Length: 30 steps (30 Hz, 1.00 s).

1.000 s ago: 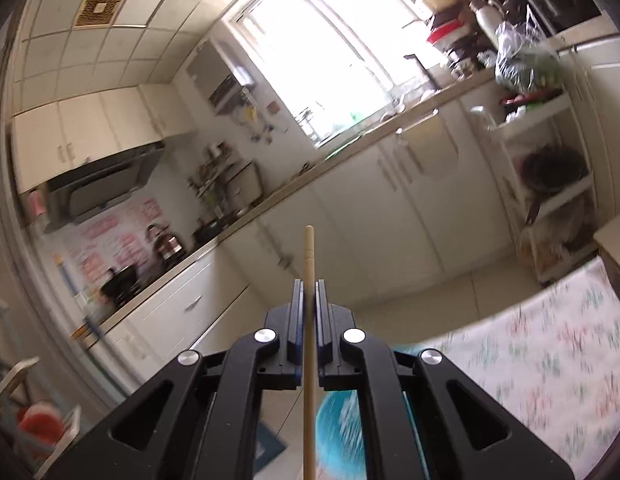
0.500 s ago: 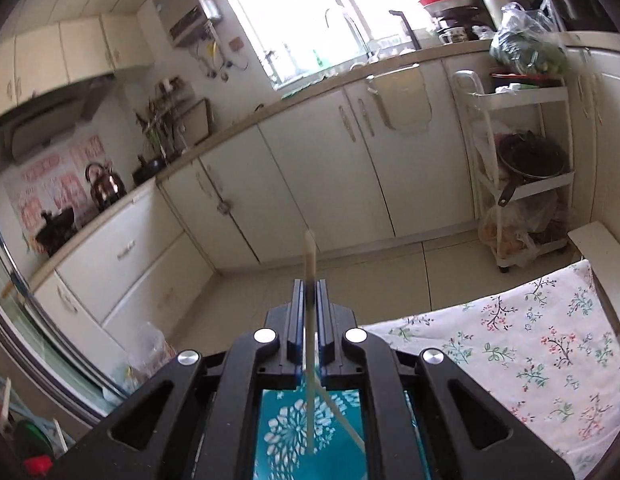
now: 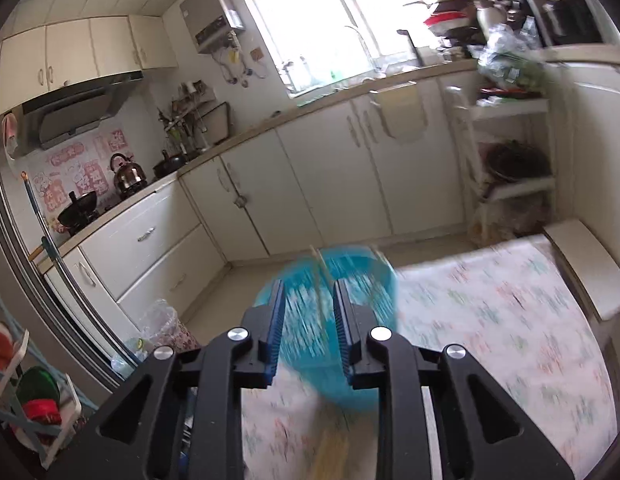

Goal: Organize utensils
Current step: 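Carry the stick over the teal basket and open the right tool, then bring both tools back down to the remaining sticks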

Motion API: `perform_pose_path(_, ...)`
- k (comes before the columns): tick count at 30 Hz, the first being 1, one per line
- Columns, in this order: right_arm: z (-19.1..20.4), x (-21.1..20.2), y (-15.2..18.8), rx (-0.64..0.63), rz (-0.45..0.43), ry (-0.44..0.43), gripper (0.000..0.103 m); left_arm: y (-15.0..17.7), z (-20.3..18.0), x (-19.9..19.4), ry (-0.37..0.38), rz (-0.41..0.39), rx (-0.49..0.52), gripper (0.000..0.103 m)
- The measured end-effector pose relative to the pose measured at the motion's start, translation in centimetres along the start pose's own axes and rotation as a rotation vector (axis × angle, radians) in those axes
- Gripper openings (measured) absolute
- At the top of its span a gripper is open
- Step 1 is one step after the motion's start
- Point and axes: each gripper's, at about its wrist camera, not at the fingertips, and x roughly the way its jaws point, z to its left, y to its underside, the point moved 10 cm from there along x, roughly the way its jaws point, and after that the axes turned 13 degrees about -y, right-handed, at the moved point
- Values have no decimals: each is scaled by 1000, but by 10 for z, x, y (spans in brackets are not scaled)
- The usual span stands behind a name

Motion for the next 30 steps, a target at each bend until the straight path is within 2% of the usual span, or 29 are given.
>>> perform_pose_path(4,-8,-24,63,13,59,64,25,4,1,-17,-18,-25,32,78)
perform_pose_path(8,-23,-27,126,36,159,120,25,11,-2,-31,-41,-46,76,78)
perform_pose_path(11,-28,-21,151,56,228,131,25,15,-4,-40,-51,-57,101,78)
perform_pose_path(15,-22,-13,150,37,241,124,25,18,-5,-47,-62,-67,116,79)
perform_pose_path(21,-21,-7,170,15,289,128,25,21,-1,-54,-71,-77,127,81)
perform_pose_path(30,-15,8,169,-7,311,122,25,31,14,-43,-93,-36,112,82)
